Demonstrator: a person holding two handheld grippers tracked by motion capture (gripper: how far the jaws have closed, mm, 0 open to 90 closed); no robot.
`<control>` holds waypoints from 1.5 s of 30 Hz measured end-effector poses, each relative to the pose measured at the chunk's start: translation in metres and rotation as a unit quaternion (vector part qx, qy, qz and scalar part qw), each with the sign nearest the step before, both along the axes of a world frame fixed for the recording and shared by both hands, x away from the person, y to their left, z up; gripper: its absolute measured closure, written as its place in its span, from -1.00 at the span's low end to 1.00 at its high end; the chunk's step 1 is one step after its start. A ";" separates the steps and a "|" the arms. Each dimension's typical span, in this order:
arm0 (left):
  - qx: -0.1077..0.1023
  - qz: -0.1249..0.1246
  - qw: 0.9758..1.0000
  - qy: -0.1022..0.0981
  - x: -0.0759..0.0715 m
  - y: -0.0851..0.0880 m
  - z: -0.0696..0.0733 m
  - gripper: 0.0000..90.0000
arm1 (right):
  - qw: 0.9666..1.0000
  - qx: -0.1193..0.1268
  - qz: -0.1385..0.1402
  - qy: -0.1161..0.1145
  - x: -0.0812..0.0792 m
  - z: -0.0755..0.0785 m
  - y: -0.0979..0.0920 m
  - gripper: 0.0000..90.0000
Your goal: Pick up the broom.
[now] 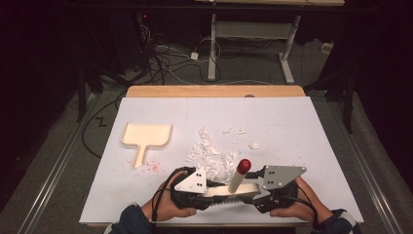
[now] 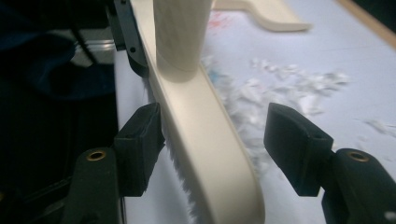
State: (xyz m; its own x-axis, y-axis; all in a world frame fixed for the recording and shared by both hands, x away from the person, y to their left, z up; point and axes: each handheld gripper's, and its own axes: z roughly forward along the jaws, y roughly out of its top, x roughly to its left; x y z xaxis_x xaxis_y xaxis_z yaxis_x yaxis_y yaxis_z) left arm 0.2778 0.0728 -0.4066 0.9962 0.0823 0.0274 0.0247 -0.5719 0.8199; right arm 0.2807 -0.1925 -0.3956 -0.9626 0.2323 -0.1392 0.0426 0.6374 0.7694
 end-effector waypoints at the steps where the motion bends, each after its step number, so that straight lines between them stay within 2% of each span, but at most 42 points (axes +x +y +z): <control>1: 0.002 -0.008 1.000 0.000 -0.001 -0.001 0.000 0.44 | 1.000 -0.004 0.013 0.010 0.000 -0.003 0.003 -0.09; 3: 0.003 -0.022 1.000 0.003 -0.002 -0.003 -0.001 0.44 | 0.999 -0.015 0.031 0.022 -0.001 -0.009 0.010 -0.06; 6: 0.009 -0.033 0.999 0.003 -0.003 -0.006 -0.003 0.44 | 0.997 -0.025 0.059 0.042 -0.001 -0.017 0.017 0.14; 8: 0.018 -0.032 0.999 0.002 -0.003 -0.007 -0.005 0.43 | 0.995 -0.028 0.069 0.063 -0.002 -0.021 0.020 0.41; 10: 0.014 -0.036 0.999 0.007 -0.001 -0.006 -0.006 0.43 | 0.995 -0.028 0.069 0.072 -0.002 -0.023 0.020 0.45; 12: 0.015 -0.033 0.999 0.002 0.000 -0.006 -0.005 0.39 | 0.994 -0.025 0.074 0.081 -0.001 -0.023 0.021 0.48; 14: 0.012 -0.014 1.000 -0.011 0.001 -0.003 -0.003 0.27 | 0.995 -0.026 0.062 0.075 -0.002 -0.022 0.021 0.50; 16: 0.004 -0.006 1.000 -0.016 0.001 0.003 -0.001 0.20 | 0.996 -0.034 0.051 0.066 -0.002 -0.021 0.021 0.51; 20: 0.011 0.036 0.998 -0.056 -0.001 0.014 0.002 -0.11 | 0.998 -0.027 0.020 0.048 0.002 -0.016 0.014 0.51; 22: 0.011 0.068 0.995 -0.072 -0.002 0.021 0.002 -0.27 | 0.998 -0.020 -0.007 0.051 0.003 -0.013 0.009 0.51; 24: 0.006 0.098 0.992 -0.085 -0.003 0.029 0.002 -0.40 | 0.999 -0.017 -0.029 0.043 0.006 -0.010 0.004 0.51; 26: -0.008 0.125 0.988 -0.087 -0.003 0.039 0.001 -0.53 | 0.998 -0.011 -0.047 0.042 0.008 -0.007 -0.001 0.51; 28: -0.009 0.150 0.984 -0.094 -0.002 0.049 0.000 -0.59 | 0.997 -0.006 -0.063 0.037 0.009 -0.003 -0.006 0.51; 33: 0.008 0.230 0.966 -0.115 0.001 0.076 -0.011 -0.65 | 0.994 0.016 -0.103 0.032 0.012 0.007 -0.020 0.51; 34: 0.009 0.243 0.963 -0.115 0.001 0.082 -0.013 -0.65 | 0.993 0.021 -0.109 0.028 0.013 0.009 -0.023 0.51; 35: 0.009 0.243 0.963 -0.115 0.001 0.082 -0.013 -0.65 | 0.993 0.024 -0.116 0.027 0.014 0.011 -0.026 0.51; 36: 0.017 0.262 0.957 -0.122 0.000 0.091 -0.018 -0.64 | 0.992 0.029 -0.123 0.026 0.014 0.013 -0.029 0.51; 37: 0.019 0.269 0.955 -0.123 0.000 0.094 -0.020 -0.64 | 0.991 0.034 -0.131 0.024 0.015 0.015 -0.031 0.51; 39: 0.026 0.287 0.949 -0.127 -0.002 0.102 -0.025 -0.65 | 0.989 0.038 -0.143 0.020 0.016 0.018 -0.037 0.51; 40: 0.027 0.294 0.947 -0.127 -0.002 0.105 -0.027 -0.64 | 0.988 0.042 -0.151 0.016 0.016 0.019 -0.040 0.51; 41: 0.027 0.297 0.946 -0.123 -0.003 0.109 -0.029 -0.64 | 0.987 0.042 -0.158 0.014 0.017 0.020 -0.043 0.51; 43: 0.030 0.306 0.944 -0.122 -0.005 0.114 -0.033 -0.64 | 0.985 0.042 -0.168 0.006 0.019 0.022 -0.049 0.51; 45: 0.031 0.312 0.942 -0.118 -0.007 0.118 -0.038 -0.64 | 0.982 0.040 -0.187 -0.001 0.020 0.024 -0.055 0.51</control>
